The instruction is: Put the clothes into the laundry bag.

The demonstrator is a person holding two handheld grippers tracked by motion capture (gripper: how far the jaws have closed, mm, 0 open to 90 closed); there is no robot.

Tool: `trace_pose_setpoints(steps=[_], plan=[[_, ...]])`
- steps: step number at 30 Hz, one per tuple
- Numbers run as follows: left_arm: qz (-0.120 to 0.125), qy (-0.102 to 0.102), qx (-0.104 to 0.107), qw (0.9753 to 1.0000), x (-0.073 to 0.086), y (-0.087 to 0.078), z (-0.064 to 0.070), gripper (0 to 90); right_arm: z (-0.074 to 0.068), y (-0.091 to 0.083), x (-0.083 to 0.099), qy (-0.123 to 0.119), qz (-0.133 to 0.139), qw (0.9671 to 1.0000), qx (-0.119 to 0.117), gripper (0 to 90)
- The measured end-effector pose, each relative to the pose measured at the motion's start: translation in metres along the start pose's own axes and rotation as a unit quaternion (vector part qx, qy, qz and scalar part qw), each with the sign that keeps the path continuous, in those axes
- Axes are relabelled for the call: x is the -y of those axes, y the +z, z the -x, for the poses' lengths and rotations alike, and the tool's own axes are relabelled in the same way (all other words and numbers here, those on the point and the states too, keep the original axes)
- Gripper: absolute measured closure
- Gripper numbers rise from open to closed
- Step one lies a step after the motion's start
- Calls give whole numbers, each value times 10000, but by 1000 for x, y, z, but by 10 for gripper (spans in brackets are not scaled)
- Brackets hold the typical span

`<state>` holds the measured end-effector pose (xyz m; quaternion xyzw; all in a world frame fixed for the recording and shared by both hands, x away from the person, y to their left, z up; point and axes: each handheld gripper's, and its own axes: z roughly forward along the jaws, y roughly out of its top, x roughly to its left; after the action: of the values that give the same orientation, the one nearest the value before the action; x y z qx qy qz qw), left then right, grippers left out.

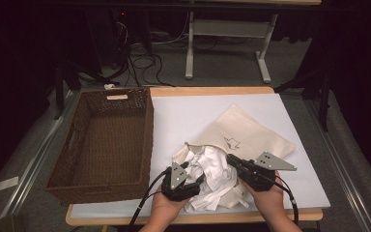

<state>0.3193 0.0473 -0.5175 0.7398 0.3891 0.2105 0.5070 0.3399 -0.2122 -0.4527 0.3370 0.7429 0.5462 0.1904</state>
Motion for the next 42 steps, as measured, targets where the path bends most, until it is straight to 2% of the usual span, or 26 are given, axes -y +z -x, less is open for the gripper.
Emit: trace_pose_setpoints(steps=[3,7,12,15,18,20,23,25,31,34,37,39,42], plan=[[8,-10,54,10000,-1,1,0,717,0,1,0,-13,0,10000,-34,876],[158,-19,-9,9999,-8,1,0,824,0,2,0,-3,3,10000,-13,877],[356,38,-56,9993,-22,1,-3,829,-1,4,0,81,22,10000,-44,877],[401,7,-79,9992,-30,4,-5,829,-1,5,-1,33,47,10000,-36,878],[454,-37,-68,9989,-34,14,-4,826,0,5,-2,89,88,9999,-39,878],[468,-156,-58,9988,-34,23,-4,822,0,5,-3,125,132,9998,-25,879],[523,-202,-99,9984,-34,34,-3,822,-3,5,-4,91,154,9998,-41,879],[498,-250,-86,9984,-35,42,-2,822,-3,6,-4,86,158,9998,-74,879],[274,-175,-78,9994,-37,53,2,824,-1,7,-4,164,157,9997,-79,879],[197,7,-142,9997,-37,55,6,825,-1,8,-5,177,178,9996,-106,880],[147,-55,-96,9998,-40,59,4,825,-3,8,-5,120,192,9997,-114,880],[119,45,-105,9999,-42,62,5,824,-4,6,-6,112,230,9996,-140,880],[260,-47,-128,9996,-42,58,5,788,-3,2,-7,103,270,9995,-137,880]])
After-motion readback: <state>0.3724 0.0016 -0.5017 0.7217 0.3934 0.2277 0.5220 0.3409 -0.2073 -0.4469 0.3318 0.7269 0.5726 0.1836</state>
